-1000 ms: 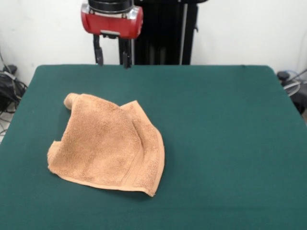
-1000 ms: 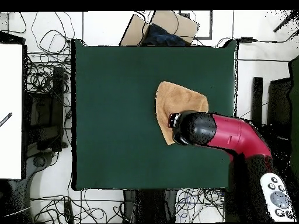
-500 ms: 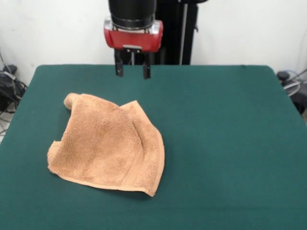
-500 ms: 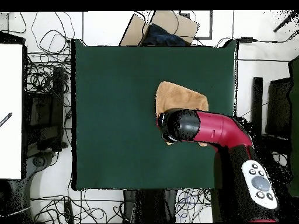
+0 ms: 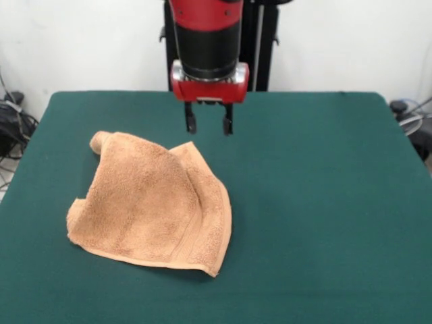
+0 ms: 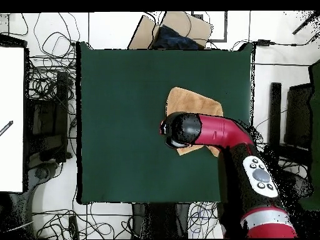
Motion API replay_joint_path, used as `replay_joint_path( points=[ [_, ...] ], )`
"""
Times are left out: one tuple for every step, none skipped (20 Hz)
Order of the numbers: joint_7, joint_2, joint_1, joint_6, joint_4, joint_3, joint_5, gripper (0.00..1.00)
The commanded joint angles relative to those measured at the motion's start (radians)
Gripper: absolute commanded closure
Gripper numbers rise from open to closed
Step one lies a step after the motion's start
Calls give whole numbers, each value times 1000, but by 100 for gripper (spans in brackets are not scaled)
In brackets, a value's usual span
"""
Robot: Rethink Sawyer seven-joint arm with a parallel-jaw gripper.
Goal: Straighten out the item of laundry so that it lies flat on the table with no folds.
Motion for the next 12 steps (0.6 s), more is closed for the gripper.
replay_joint_path(
  points=[
    [24, 90, 21, 32, -44, 53, 4, 0],
    [25, 95, 19, 24, -41, 55, 5, 0],
    [26, 100, 17, 15, -37, 56, 7, 0],
    [29, 105, 15, 7, -36, 57, 8, 0],
    [31, 109, 14, -2, -34, 58, 9, 0],
    [33, 111, 12, -7, -31, 60, 11, 0],
    [31, 117, 12, -3, -37, 61, 13, 0],
    [31, 119, 10, -3, -36, 62, 15, 0],
    [30, 127, 10, -10, -41, 64, 13, 0],
    [28, 130, 9, -10, -43, 66, 14, 0],
    [26, 133, 7, -11, -46, 69, 16, 0],
    [25, 134, 6, -3, -47, 69, 19, 0]
  ],
)
